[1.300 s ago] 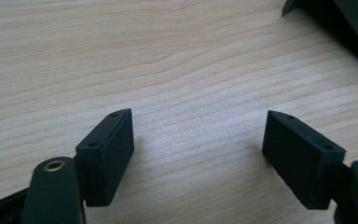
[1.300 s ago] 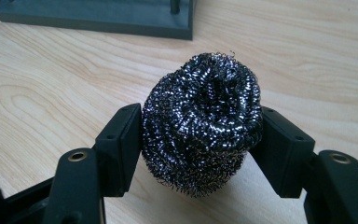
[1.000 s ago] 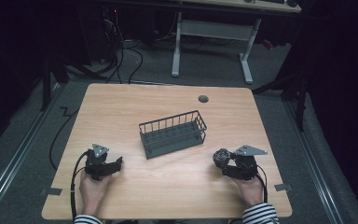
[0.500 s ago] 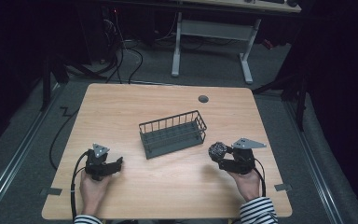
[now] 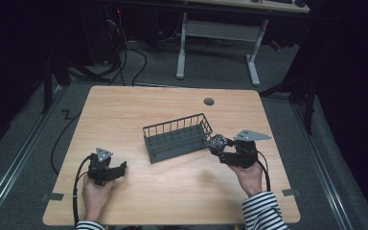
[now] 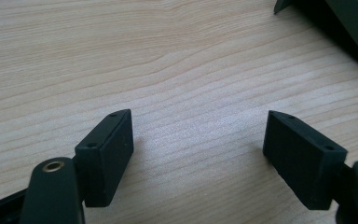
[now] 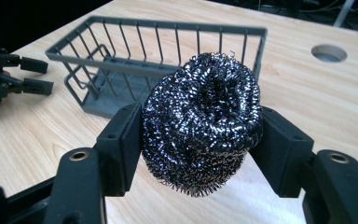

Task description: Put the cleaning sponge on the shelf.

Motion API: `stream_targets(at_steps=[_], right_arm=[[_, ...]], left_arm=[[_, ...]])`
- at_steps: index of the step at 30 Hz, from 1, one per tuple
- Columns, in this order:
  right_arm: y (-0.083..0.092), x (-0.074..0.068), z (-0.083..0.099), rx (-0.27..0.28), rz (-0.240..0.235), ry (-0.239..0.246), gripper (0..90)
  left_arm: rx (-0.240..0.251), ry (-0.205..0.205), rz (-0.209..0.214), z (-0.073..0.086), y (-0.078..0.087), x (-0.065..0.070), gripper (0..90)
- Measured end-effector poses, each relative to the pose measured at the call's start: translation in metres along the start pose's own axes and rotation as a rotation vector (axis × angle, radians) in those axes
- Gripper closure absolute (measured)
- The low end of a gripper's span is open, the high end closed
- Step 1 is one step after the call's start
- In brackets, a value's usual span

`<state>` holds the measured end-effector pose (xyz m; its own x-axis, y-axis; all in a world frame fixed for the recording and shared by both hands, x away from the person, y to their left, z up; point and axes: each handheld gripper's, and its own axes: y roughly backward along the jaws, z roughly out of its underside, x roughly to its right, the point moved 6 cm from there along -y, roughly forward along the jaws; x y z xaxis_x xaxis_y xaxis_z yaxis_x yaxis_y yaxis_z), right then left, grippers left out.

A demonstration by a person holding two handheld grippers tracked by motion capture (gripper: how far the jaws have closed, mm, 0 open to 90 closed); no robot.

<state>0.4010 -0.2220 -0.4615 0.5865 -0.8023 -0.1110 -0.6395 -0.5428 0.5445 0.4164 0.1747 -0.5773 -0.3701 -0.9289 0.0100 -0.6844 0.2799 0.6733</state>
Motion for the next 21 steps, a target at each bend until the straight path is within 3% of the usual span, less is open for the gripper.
stream_targets(at_steps=[12, 21], right_arm=[[-0.022, -0.006, -0.040, -0.023, -0.014, 0.074, 37.8], [-0.044, -0.011, -0.061, -0.045, -0.027, 0.089, 37.8]], left_arm=[[0.000, -0.002, 0.002, 0.000, 0.000, 0.001, 24.8], [0.000, -0.003, 0.002, 0.000, 0.000, 0.001, 24.9]])
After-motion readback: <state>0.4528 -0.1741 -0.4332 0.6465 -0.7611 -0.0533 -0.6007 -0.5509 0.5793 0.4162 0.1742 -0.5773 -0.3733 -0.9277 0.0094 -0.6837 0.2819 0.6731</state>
